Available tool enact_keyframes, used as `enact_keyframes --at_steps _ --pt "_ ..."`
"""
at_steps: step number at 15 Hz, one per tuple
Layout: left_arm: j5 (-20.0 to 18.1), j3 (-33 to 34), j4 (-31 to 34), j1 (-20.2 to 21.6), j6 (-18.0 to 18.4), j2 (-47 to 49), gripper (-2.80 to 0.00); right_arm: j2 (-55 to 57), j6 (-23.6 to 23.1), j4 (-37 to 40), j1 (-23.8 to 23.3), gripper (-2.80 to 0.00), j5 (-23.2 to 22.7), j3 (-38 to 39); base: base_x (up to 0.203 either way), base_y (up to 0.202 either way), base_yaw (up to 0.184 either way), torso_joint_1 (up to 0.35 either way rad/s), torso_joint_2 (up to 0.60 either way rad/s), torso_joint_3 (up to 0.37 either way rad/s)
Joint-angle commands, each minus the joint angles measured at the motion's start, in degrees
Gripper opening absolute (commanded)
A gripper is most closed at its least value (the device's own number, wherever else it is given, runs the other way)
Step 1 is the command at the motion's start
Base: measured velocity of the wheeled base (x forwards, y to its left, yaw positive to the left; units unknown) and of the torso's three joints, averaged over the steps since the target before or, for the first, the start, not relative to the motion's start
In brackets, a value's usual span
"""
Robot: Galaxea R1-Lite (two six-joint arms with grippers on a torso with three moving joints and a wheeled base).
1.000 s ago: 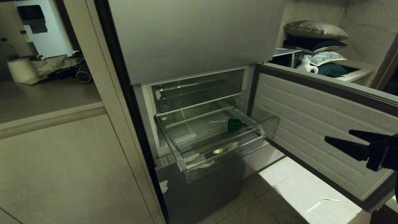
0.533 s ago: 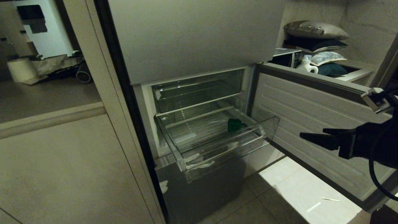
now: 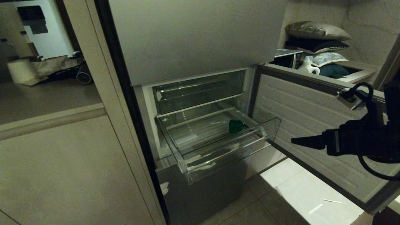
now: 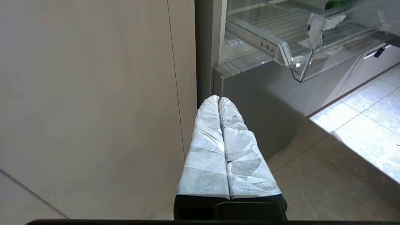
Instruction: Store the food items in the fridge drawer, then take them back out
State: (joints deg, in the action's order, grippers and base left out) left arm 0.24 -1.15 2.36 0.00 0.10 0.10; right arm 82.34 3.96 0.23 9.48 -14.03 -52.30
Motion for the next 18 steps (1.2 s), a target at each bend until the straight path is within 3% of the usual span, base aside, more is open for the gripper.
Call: enact_keyframes --at_steps 1,5,9,14,18 --pt "0.0 0.0 0.0 0.0 0.0 0.1 -2.8 2.1 0.0 -0.4 0.9 0.0 0.2 -0.9 0.147 0.0 -0.003 -0.016 -0.01 -0.002" --pt "0.0 0.0 0.0 0.0 0.1 0.1 -2.8 3.7 -0.1 -0.4 1.4 0.0 1.0 -3.2 0.197 0.0 -0.001 0.004 0.0 0.001" --pt "0.0 0.0 -0.1 0.0 0.1 0.1 -2.8 11.9 -0.4 -0.3 3.3 0.0 4.9 -11.9 0.181 0.0 -0.001 0.005 0.0 0.0" --pt "0.0 0.0 -0.1 0.0 0.0 0.1 -2.8 24.8 -0.8 1.8 5.9 0.0 9.4 -24.3 0.0 0.0 0.0 0.0 0.0 0.0" --pt "0.0 0.0 -0.1 0.0 0.0 0.1 -2.8 29.0 -3.2 2.3 7.1 0.0 9.4 -25.6 0.0 0.0 0.0 0.0 0.0 0.0"
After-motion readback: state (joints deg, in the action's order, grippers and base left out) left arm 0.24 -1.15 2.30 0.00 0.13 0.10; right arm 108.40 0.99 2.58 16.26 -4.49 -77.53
